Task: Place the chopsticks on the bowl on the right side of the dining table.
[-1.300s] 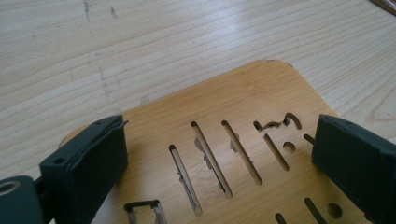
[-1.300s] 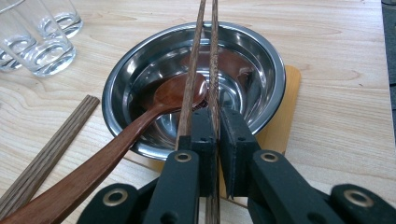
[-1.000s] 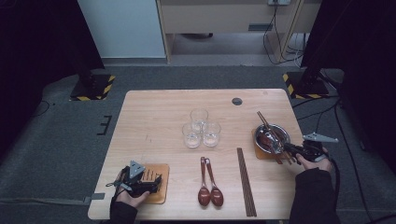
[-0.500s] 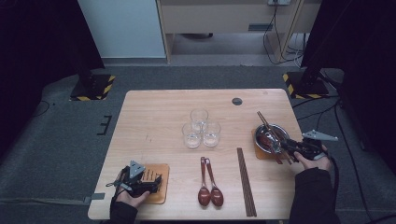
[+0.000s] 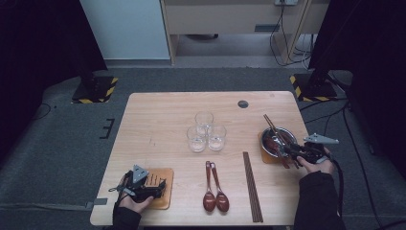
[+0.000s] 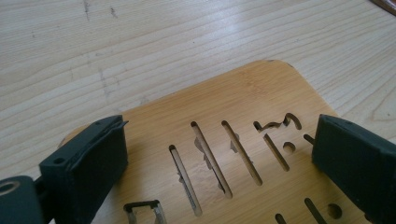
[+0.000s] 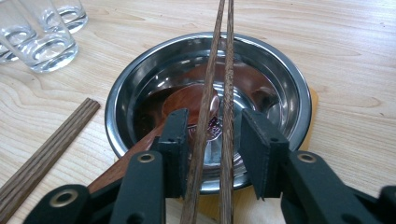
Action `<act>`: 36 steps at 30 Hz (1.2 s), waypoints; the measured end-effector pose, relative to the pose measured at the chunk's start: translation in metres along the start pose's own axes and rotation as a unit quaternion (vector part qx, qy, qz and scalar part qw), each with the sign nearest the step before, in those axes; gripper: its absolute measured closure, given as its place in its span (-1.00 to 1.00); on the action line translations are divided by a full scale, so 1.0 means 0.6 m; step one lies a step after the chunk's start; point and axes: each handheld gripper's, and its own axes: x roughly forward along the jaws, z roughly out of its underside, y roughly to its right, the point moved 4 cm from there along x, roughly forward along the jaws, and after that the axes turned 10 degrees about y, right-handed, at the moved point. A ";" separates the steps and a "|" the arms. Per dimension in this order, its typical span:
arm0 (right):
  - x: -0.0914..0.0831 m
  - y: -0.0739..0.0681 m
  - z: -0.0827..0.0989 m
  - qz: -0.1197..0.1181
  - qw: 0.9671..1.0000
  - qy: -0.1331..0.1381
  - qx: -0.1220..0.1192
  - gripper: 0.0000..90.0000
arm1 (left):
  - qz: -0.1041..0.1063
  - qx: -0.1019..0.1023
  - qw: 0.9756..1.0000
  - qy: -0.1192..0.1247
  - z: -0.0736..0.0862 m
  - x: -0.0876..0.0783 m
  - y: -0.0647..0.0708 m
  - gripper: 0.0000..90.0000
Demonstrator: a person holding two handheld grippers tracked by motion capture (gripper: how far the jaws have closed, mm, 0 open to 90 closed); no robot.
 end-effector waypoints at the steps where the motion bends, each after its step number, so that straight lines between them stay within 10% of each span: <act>1: 0.001 0.001 0.001 0.000 1.000 -0.001 -0.002 0.47 | 0.000 0.000 1.000 0.000 0.000 0.000 0.000 -0.94; 17: -0.002 0.002 0.002 -0.009 1.000 -0.004 -0.012 0.73 | 0.000 0.000 1.000 0.000 0.000 0.000 0.000 -0.94; 36: -0.016 -0.004 -0.004 -0.020 1.000 0.006 -0.015 0.48 | 0.000 0.000 1.000 0.000 0.000 0.000 0.000 -0.94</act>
